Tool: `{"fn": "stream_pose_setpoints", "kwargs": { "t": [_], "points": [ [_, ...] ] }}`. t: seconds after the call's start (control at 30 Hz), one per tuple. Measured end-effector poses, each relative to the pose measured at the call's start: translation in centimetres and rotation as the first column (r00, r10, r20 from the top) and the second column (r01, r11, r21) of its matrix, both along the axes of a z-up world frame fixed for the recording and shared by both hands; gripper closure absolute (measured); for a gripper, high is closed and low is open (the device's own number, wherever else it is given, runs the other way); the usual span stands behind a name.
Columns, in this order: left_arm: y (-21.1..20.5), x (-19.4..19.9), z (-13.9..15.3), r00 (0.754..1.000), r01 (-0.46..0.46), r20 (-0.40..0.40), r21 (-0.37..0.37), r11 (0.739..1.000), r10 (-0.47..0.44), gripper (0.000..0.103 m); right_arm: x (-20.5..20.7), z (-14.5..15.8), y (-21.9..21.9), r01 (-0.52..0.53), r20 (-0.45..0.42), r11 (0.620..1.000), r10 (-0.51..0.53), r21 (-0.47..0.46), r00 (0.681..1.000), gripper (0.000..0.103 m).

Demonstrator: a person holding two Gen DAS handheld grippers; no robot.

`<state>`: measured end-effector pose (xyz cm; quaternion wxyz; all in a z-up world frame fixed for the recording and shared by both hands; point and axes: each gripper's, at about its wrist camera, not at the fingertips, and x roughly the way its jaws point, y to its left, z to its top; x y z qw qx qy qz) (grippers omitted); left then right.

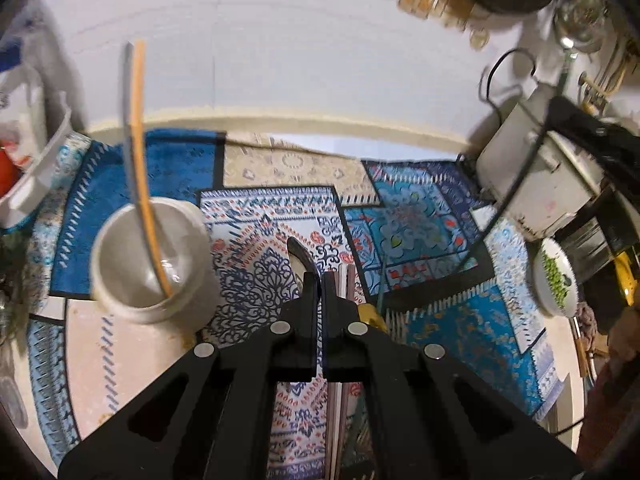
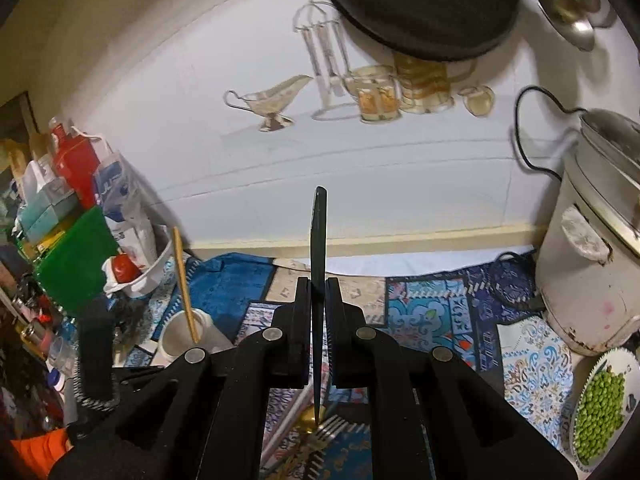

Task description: Organize utensils

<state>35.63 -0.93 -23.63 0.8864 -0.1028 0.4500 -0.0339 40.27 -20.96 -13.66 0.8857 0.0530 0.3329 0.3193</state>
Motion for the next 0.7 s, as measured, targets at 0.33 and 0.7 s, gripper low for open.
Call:
{"fn": "stream_pose_setpoints", "kwargs": {
  "t": [0.33,0.7],
  "points": [
    [3.0,-3.6,6.9,0.984,-0.072,0.166,0.010,0.997,0.070,0.103,-0.9,3.3,4.2,-0.097,0.075,0.995,0.096,0.001,0.993,0.097],
    [8.3,-2.8,11.2,0.950,-0.154,0.280,0.026,0.988,0.141,0.103,-1.0,5.4,10.8,-0.194,0.127,0.981,0.189,0.030,0.974,0.097]
  ]
}}
